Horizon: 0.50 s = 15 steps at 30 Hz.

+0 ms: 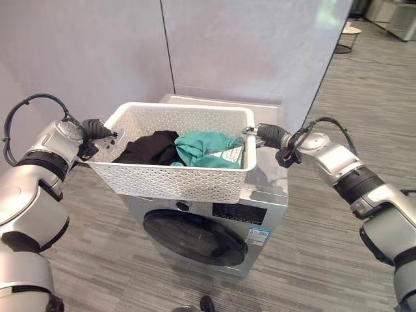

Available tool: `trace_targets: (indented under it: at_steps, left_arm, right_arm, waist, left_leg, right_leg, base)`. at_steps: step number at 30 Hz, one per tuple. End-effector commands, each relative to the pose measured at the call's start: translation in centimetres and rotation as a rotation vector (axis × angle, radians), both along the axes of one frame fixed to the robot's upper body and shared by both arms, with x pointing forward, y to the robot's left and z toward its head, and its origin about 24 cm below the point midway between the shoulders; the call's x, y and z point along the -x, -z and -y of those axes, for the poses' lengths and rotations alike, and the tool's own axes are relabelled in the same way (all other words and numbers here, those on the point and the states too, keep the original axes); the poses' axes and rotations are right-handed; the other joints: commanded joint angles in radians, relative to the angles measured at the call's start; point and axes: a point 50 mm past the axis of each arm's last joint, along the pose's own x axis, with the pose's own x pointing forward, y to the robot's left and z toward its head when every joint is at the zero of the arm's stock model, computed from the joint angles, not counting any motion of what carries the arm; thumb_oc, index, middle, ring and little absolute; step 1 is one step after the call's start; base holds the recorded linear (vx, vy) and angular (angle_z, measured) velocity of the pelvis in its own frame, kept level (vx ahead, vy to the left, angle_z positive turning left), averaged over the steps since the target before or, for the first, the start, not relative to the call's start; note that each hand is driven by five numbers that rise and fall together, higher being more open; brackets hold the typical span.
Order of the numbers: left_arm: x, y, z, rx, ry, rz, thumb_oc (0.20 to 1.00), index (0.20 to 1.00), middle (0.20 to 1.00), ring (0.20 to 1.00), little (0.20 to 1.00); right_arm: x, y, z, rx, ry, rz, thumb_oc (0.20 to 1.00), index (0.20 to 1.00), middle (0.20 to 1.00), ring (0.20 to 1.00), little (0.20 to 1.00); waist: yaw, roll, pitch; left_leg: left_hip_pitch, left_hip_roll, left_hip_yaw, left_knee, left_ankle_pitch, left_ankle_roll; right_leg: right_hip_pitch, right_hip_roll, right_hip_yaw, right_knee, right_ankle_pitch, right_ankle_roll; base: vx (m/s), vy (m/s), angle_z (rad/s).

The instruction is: Grab the laundry basket,head to the washer,open it,put in the laundry and shut it.

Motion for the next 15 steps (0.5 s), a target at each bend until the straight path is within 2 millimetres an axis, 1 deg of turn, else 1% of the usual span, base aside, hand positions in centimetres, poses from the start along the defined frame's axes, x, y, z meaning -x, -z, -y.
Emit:
trace_targets:
  at_steps: [1, 2, 3, 4, 5, 6, 7, 8, 9, 10, 11, 12, 13, 14, 15]
  left_arm:
    - [-1.7, -1.8, 4.7, 0.054, 0.182, 0.110, 0.200, 0.200, 0.200, 0.200, 0.200]
    - [-1.6, -1.6, 4.4, 0.061, 0.170, 0.112, 0.200, 0.200, 0.200, 0.200, 0.200]
    - [-1.5, -1.4, 4.0, 0.065, 0.164, 0.126, 0.200, 0.200, 0.200, 0.200, 0.200]
    - [-1.5, -1.5, 4.1, 0.056, 0.172, 0.122, 0.200, 0.200, 0.200, 0.200, 0.200]
    - [-1.5, -1.5, 4.1, 0.056, 0.172, 0.122, 0.200, 0.200, 0.200, 0.200, 0.200]
    - [-1.6, -1.6, 4.7, 0.053, 0.198, 0.130, 0.200, 0.200, 0.200, 0.200, 0.200]
    - [-1.6, -1.2, 4.9, 0.090, 0.196, 0.135, 0.200, 0.200, 0.200, 0.200, 0.200]
    - [-1.3, -0.5, 4.4, 0.083, 0.180, 0.117, 0.200, 0.200, 0.200, 0.200, 0.200]
    - [-1.1, 0.1, 3.9, 0.087, 0.166, 0.103, 0.200, 0.200, 0.200, 0.200, 0.200]
    - [-1.1, 0.1, 3.9, 0.087, 0.166, 0.103, 0.200, 0.200, 0.200, 0.200, 0.200]
    - [-1.2, 0.0, 4.2, 0.096, 0.178, 0.105, 0.200, 0.200, 0.200, 0.200, 0.200]
    - [-1.2, 0.0, 4.2, 0.095, 0.177, 0.105, 0.200, 0.200, 0.200, 0.200, 0.200]
    - [-1.3, 0.5, 4.8, 0.109, 0.191, 0.098, 0.200, 0.200, 0.200, 0.200, 0.200]
    - [-1.4, 0.9, 5.7, 0.125, 0.213, 0.095, 0.200, 0.200, 0.200, 0.200, 0.200]
    - [-1.5, 1.2, 6.4, 0.136, 0.230, 0.101, 0.200, 0.200, 0.200, 0.200, 0.200]
  right_arm:
    - [-0.8, -1.3, -0.9, 0.076, -0.027, 0.030, 0.200, 0.200, 0.200, 0.200, 0.200]
    - [-0.9, -1.2, -0.8, 0.078, -0.023, 0.026, 0.200, 0.200, 0.200, 0.200, 0.200]
    - [-0.7, -1.2, -0.9, 0.089, -0.039, 0.034, 0.200, 0.200, 0.200, 0.200, 0.200]
    - [-0.6, -1.4, -0.2, 0.101, -0.021, 0.041, 0.200, 0.200, 0.200, 0.200, 0.200]
    - [-0.6, -1.4, -0.2, 0.101, -0.021, 0.041, 0.200, 0.200, 0.200, 0.200, 0.200]
    - [-0.4, -1.2, 0.0, 0.100, -0.024, 0.037, 0.200, 0.200, 0.200, 0.200, 0.200]
    - [-0.3, -1.3, 0.3, 0.081, -0.022, 0.037, 0.200, 0.200, 0.200, 0.200, 0.200]
    - [-0.1, -1.5, 0.7, 0.095, -0.026, 0.040, 0.200, 0.200, 0.200, 0.200, 0.200]
    - [-0.1, -1.5, 1.3, 0.113, -0.013, 0.036, 0.200, 0.200, 0.200, 0.200, 0.200]
    - [-0.1, -1.5, 1.3, 0.113, -0.013, 0.036, 0.200, 0.200, 0.200, 0.200, 0.200]
    - [0.0, -1.6, 1.1, 0.117, -0.023, 0.036, 0.200, 0.200, 0.200, 0.200, 0.200]
    - [0.0, -1.6, 1.1, 0.116, -0.024, 0.037, 0.200, 0.200, 0.200, 0.200, 0.200]
    - [-0.1, -1.4, 1.3, 0.119, -0.014, 0.031, 0.200, 0.200, 0.200, 0.200, 0.200]
    - [-0.1, -1.3, 1.5, 0.111, -0.003, 0.034, 0.200, 0.200, 0.200, 0.200, 0.200]
    - [0.1, -1.1, 1.4, 0.097, -0.008, 0.033, 0.200, 0.200, 0.200, 0.200, 0.200]
  waist:
    - [0.020, 0.000, 0.061]
    - [0.022, 0.002, 0.061]
    - [0.012, 0.002, 0.067]
    - [0.006, -0.001, 0.063]
    - [0.006, -0.001, 0.064]
    - [0.001, -0.007, 0.059]
    - [-0.002, -0.008, 0.058]
    - [0.005, -0.013, 0.068]
    - [0.024, -0.017, 0.086]
    - [0.024, -0.016, 0.087]
    - [0.035, -0.016, 0.096]
    - [0.033, -0.019, 0.093]
    - [0.039, -0.020, 0.101]
    - [0.031, -0.025, 0.100]
    - [0.037, -0.030, 0.102]
  left_leg:
    - [0.022, 0.022, -0.097, 0.057, -0.038, -0.089]
    - [0.052, 0.021, -0.099, 0.048, -0.058, -0.098]
    - [0.056, 0.030, -0.094, 0.055, -0.055, -0.096]
    - [0.063, 0.030, -0.106, 0.067, -0.065, -0.097]
    - [0.063, 0.030, -0.106, 0.067, -0.065, -0.097]
    - [0.061, 0.030, -0.109, 0.080, -0.072, -0.096]
    - [0.053, 0.034, -0.105, 0.115, -0.085, -0.102]
    - [0.025, 0.043, -0.105, 0.225, -0.112, -0.113]
    - [-0.016, 0.048, -0.146, 0.347, -0.090, -0.137]
    - [-0.017, 0.049, -0.147, 0.350, -0.091, -0.138]
    - [-0.040, 0.044, -0.182, 0.393, -0.069, -0.154]
    - [-0.043, 0.041, -0.183, 0.389, -0.064, -0.154]
    - [-0.062, 0.060, -0.204, 0.381, -0.047, -0.158]
    - [-0.073, 0.098, -0.178, 0.328, -0.046, -0.151]
    - [-0.084, 0.123, -0.178, 0.250, -0.023, -0.147]
  right_leg:
    - [0.021, 0.041, -0.124, -0.282, 0.180, -0.035]
    - [-0.011, 0.043, -0.163, -0.293, 0.184, -0.039]
    - [-0.021, 0.029, -0.189, -0.294, 0.192, -0.052]
    - [0.006, 0.030, -0.182, -0.320, 0.191, -0.043]
    - [0.006, 0.030, -0.182, -0.320, 0.191, -0.043]
    - [0.027, 0.045, -0.153, -0.344, 0.191, -0.050]
    - [0.041, 0.054, -0.138, -0.361, 0.195, -0.051]
    - [0.066, 0.058, -0.136, -0.377, 0.193, -0.062]
    - [0.095, 0.073, -0.118, -0.389, 0.186, -0.076]
    - [0.096, 0.074, -0.118, -0.390, 0.186, -0.077]
    - [0.112, 0.079, -0.106, -0.399, 0.184, -0.081]
    - [0.108, 0.076, -0.108, -0.399, 0.185, -0.081]
    - [0.133, 0.074, -0.098, -0.414, 0.181, -0.079]
    - [0.136, 0.062, -0.101, -0.418, 0.180, -0.075]
    - [0.142, 0.056, -0.096, -0.422, 0.180, -0.070]
  base:
    - [0.16, 0.070, -0.43]
    - [0.05, 0.004, -0.29]
    - [0.17, -0.013, -0.12]
    - [0.08, -0.040, -0.11]
    - [0.14, -0.056, -0.05]
    - [0.13, -0.045, -0.01]
    - [0.21, -0.083, 0.14]
    - [0.22, -0.105, -0.06]
    - [0.16, -0.091, -0.24]
    - [0.10, -0.061, -0.26]
    - [0.03, -0.010, -0.13]
    - [0.08, 0.007, -0.03]
    - [0.08, 0.046, -0.17]
    - [0.13, 0.118, -0.24]
    - [0.08, 0.101, -0.09]
